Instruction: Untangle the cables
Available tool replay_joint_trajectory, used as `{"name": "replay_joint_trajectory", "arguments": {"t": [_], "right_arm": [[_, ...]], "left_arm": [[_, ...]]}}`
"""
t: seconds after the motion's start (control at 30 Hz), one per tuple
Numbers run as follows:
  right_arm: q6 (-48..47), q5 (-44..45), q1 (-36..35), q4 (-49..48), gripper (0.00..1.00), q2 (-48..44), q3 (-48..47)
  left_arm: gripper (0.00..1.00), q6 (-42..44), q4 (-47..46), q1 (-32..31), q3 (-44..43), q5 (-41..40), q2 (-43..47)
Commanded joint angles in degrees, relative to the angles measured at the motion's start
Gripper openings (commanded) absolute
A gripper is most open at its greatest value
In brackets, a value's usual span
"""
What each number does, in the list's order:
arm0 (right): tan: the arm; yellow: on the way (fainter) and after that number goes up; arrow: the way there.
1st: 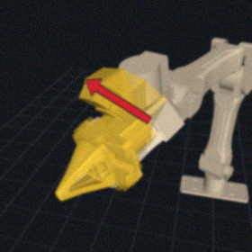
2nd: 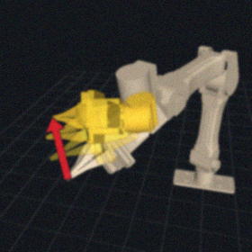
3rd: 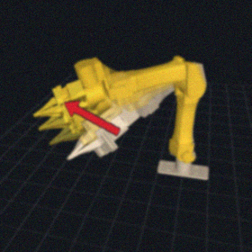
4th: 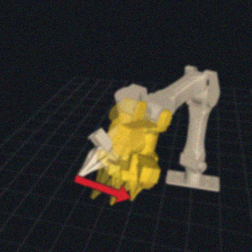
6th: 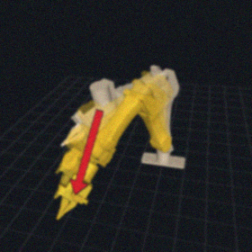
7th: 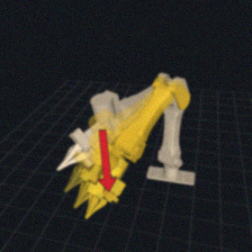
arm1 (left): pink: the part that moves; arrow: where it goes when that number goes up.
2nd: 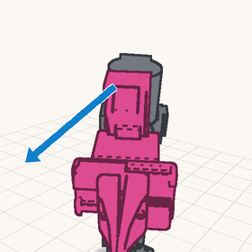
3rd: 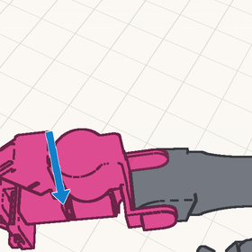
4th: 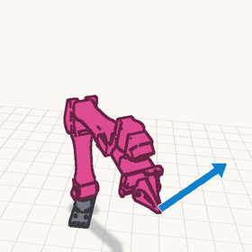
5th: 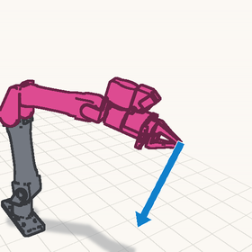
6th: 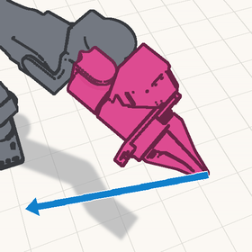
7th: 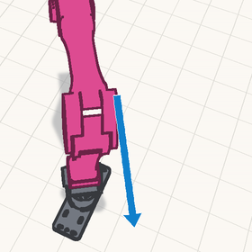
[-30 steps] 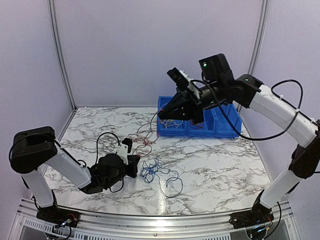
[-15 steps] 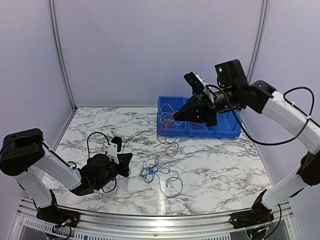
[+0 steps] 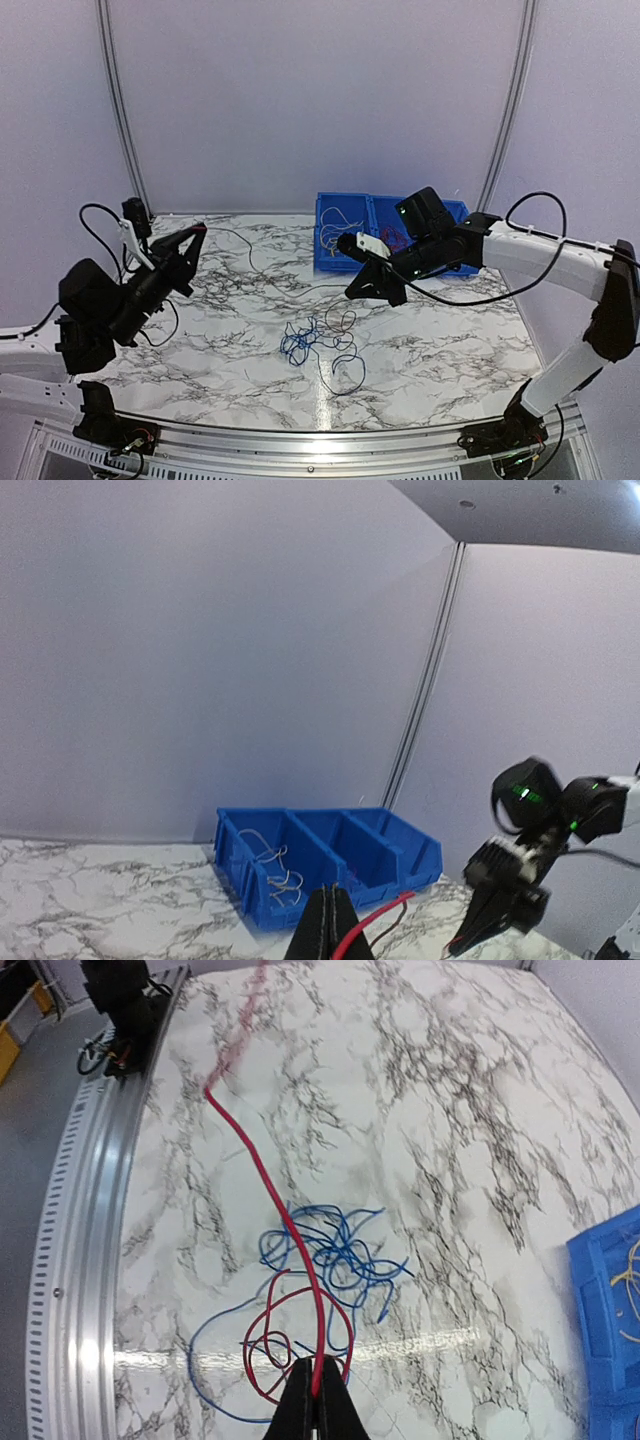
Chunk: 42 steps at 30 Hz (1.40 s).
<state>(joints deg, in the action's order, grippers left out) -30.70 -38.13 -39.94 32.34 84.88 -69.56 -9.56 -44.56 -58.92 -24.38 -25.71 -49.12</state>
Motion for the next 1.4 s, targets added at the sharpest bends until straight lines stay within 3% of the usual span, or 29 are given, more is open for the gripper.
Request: {"name": "replay_joint_trajectory", "arguments": {"t": [0.0,0.37,0.53,0.57,0.63,0.73,0.83,0.93,1.03,1.13,1.37], "right_arm": [[3.20,11.36,1.66,-7.26,0.00,5.78,-0.29],[6.76,17.98,8.78,-11.04,0.03,21.08,-3.87],[6.54,16.05,10.64,-11.09,0.00,23.74,-4.43],[6.58,14.98,10.67,-10.64,0.00,23.21,-4.59],[6.66,12.46,10.73,-9.21,0.00,21.02,-5.34],[7.16,9.38,10.69,-7.09,0.00,15.21,-6.52],[8.57,7.05,10.68,-6.96,0.00,9.57,-7.02],[10.40,5.14,10.59,-6.24,0.00,5.84,-8.16],[12.33,3.33,10.51,-4.72,0.00,4.34,-9.81],[14.08,1.29,10.50,-3.37,0.00,3.84,-11.07],[15.95,-0.83,9.95,-2.48,0.00,2.50,-10.90]], "left_arm": [[0.00,4.92,11.71,0.29,-8.17,3.77,6.02],[0.00,4.75,14.21,0.12,-16.63,10.30,8.21],[0.00,5.29,16.67,0.12,-16.84,4.78,6.41],[0.00,5.26,17.71,0.12,-16.75,3.43,5.15],[0.23,4.51,18.93,0.12,-15.81,1.33,1.94],[0.37,0.50,18.10,0.12,-14.41,0.60,-3.75],[0.37,-3.20,15.18,0.12,-14.82,2.93,-10.97],[0.27,-4.75,7.62,0.03,-14.85,9.54,-17.73],[0.29,-4.76,0.80,-0.43,-16.59,16.45,-24.39],[0.36,-1.28,-1.73,-1.42,-21.78,22.35,-31.41],[0.39,11.17,-1.37,-2.60,-31.58,23.67,-44.68]]}}
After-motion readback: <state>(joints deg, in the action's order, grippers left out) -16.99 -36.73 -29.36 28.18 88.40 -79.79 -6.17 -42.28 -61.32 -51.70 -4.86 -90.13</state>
